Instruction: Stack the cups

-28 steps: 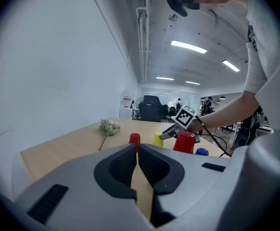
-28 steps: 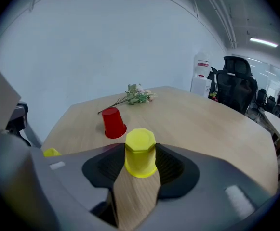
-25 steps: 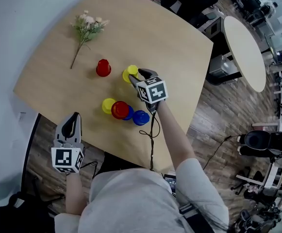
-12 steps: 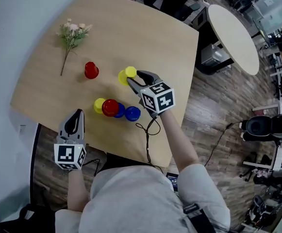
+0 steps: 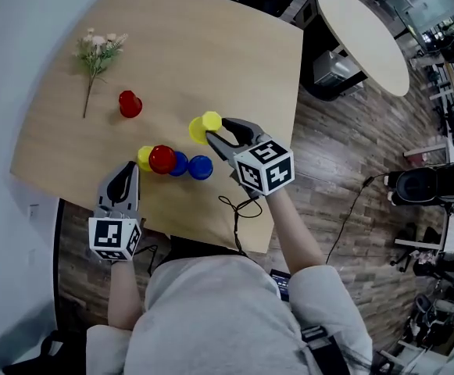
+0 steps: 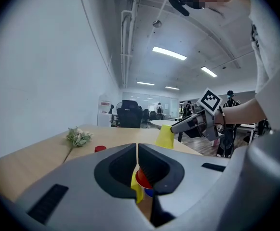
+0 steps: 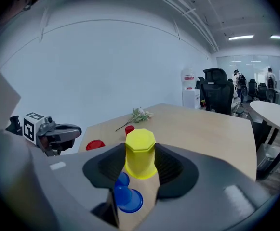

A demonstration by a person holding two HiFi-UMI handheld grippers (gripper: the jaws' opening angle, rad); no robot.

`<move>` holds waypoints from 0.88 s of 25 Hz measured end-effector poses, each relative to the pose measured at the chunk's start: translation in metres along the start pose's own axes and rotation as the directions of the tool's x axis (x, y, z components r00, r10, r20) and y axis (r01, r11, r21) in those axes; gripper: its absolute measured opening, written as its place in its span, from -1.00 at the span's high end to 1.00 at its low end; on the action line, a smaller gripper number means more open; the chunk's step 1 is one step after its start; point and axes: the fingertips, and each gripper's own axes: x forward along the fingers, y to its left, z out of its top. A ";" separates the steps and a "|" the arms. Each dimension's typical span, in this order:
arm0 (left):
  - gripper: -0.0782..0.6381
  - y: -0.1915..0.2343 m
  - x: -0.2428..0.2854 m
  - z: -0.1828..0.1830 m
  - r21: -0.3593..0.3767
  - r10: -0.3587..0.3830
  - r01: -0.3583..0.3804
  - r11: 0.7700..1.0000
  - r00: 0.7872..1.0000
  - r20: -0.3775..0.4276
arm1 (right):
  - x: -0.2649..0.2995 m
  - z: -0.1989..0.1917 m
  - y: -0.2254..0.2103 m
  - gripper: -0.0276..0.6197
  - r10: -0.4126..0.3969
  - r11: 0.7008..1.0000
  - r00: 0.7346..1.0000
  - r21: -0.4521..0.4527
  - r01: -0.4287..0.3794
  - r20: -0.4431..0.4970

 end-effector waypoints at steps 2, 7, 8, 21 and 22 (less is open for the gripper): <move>0.73 -0.005 0.002 0.001 0.002 -0.007 0.007 1.000 1.000 0.002 | -0.008 -0.007 0.006 0.30 0.010 1.000 1.000 0.005 -0.010 -0.009; 0.73 -0.013 0.004 0.002 0.009 -0.006 0.006 1.000 1.000 0.005 | -0.016 -0.027 0.026 0.30 0.047 0.999 0.998 -0.008 -0.047 -0.046; 0.73 -0.015 0.004 0.002 0.009 -0.004 0.004 1.000 1.000 0.005 | -0.016 -0.031 0.030 0.30 0.054 0.998 0.997 -0.015 -0.055 -0.057; 0.73 -0.016 -0.015 -0.006 -0.006 0.053 -0.053 0.999 0.999 -0.004 | 0.007 -0.057 0.065 0.30 0.058 0.989 0.982 -0.121 -0.080 -0.180; 0.73 -0.014 -0.017 -0.008 -0.009 0.061 -0.061 0.998 0.998 -0.006 | 0.009 -0.057 0.066 0.30 0.052 0.989 0.981 -0.129 -0.077 -0.184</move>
